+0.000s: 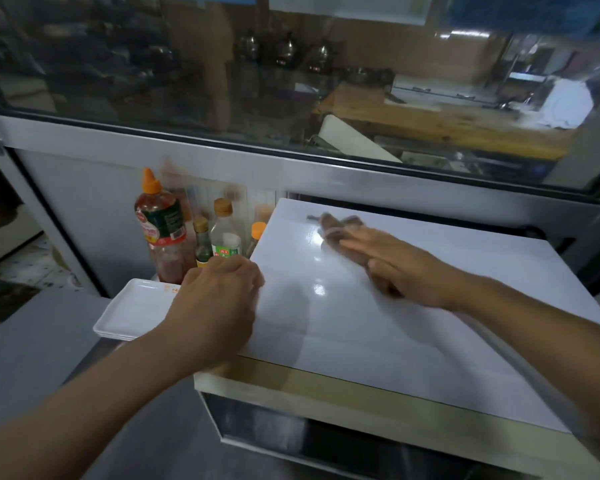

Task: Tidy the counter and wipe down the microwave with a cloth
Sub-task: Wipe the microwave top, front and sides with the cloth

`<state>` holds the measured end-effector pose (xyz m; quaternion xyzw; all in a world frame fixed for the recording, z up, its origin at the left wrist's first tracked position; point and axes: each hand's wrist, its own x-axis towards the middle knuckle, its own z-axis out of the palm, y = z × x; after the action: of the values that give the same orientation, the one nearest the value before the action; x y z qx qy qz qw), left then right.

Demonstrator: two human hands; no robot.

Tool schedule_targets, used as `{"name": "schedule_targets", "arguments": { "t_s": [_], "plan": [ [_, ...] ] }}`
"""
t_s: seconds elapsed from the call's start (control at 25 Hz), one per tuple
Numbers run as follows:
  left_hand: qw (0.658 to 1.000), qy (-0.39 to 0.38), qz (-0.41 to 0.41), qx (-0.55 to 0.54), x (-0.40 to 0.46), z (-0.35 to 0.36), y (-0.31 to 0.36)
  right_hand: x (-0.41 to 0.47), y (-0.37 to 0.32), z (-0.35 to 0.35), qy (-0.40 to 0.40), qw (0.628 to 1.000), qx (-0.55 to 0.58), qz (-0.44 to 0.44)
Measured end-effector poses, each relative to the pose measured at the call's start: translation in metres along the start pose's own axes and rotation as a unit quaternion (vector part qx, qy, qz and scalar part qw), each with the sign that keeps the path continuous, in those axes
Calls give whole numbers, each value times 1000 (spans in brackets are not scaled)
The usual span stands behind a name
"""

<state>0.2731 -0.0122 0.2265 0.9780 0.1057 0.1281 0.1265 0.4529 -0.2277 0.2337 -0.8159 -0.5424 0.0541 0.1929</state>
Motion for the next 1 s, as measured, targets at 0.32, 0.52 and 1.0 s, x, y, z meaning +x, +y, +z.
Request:
{"name": "schedule_targets", "arguments": {
  "t_s": [0.32,0.52,1.0],
  "plan": [
    [999,-29,36,-9,-8,13,48,-73,-13,29,31,995,-7,-100],
    [998,-46,2,29,-12,17,56,-72,28,-13,2,999,-20,-28],
    [1000,0,12,15,-19,49,143,-157,41,-20,17,998,-24,-57]
  ]
}}
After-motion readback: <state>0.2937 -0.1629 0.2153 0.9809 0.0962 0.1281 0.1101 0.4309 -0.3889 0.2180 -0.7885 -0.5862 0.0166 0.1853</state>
